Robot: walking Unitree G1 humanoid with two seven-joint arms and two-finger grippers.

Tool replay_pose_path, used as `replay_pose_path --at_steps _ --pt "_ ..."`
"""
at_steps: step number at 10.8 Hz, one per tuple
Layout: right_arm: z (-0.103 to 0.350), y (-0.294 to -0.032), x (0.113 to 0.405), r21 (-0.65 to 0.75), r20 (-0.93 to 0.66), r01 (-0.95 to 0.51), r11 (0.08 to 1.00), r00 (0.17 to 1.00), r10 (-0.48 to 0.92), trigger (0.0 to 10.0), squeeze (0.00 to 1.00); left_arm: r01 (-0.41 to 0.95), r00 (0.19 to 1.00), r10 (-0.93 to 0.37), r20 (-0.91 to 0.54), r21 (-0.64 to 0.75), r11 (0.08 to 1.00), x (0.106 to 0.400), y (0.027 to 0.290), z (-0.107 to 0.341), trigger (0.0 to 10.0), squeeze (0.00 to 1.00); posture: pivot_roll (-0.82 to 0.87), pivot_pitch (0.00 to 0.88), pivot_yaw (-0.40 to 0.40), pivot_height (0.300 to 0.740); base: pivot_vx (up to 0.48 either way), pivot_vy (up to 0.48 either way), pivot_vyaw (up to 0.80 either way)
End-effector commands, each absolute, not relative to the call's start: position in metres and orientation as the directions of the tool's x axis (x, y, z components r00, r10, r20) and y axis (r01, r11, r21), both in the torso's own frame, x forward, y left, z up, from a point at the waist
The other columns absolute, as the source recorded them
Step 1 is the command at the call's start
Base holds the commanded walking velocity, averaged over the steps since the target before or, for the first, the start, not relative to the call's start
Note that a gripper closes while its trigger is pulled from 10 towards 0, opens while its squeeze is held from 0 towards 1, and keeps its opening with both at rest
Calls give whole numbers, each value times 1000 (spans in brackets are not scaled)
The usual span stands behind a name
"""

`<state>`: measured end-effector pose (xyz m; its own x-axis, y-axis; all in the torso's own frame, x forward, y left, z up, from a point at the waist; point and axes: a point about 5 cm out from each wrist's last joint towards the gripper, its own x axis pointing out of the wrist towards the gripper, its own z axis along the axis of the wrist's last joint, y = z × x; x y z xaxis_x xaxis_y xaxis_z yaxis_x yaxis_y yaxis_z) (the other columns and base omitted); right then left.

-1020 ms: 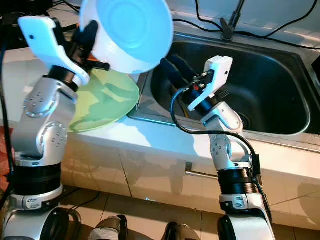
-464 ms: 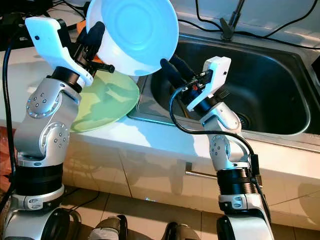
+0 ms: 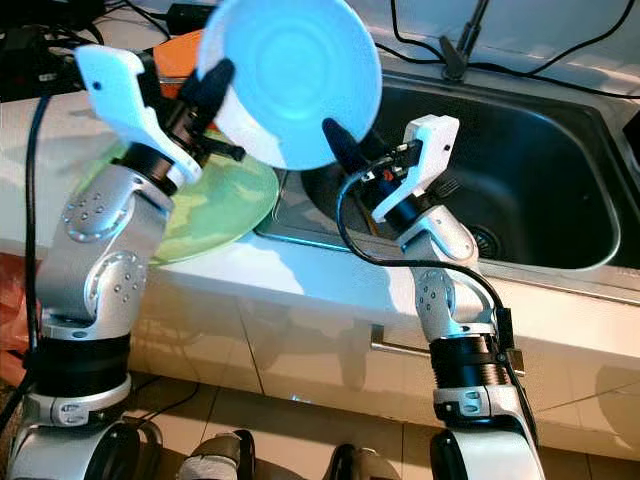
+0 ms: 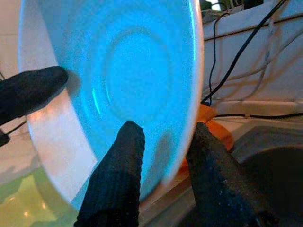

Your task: Kitchen organization

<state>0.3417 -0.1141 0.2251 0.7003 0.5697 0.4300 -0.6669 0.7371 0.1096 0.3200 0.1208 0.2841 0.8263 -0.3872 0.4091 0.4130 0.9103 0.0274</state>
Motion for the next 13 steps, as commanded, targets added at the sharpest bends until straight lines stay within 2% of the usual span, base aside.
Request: replay_pose_path --at_steps 1,2,3,10,11,12,13 --pt "228 -121 344 120 440 -638 761 721 535 10000 0 472 782 -445 437 50 880 312 112 291 10000 0 131 135 -55 740 0 0 0" --pt "228 -121 345 124 442 -633 764 725 529 10000 0 476 781 -450 432 54 878 312 111 290 10000 0 131 135 -55 740 0 0 0" --pt "227 -121 345 133 442 -632 764 727 525 0 0 477 783 -457 422 63 876 312 110 288 10000 0 132 138 -55 740 0 0 0" --pt "225 -120 347 144 431 -621 771 740 516 0 0 454 792 -450 412 96 886 312 111 286 10000 0 132 143 -60 740 0 0 0" --pt "225 -120 347 144 430 -619 772 742 515 0 0 451 793 -448 412 96 887 313 112 286 10000 439 132 143 -61 740 0 0 0" --pt "225 -120 347 146 430 -616 774 744 511 0 0 459 792 -452 411 89 884 313 112 285 10000 1000 131 143 -61 740 0 0 0" --pt "226 -120 347 149 431 -614 776 746 508 0 0 460 792 -455 408 92 883 313 111 284 10000 1000 130 142 -60 740 0 0 0"
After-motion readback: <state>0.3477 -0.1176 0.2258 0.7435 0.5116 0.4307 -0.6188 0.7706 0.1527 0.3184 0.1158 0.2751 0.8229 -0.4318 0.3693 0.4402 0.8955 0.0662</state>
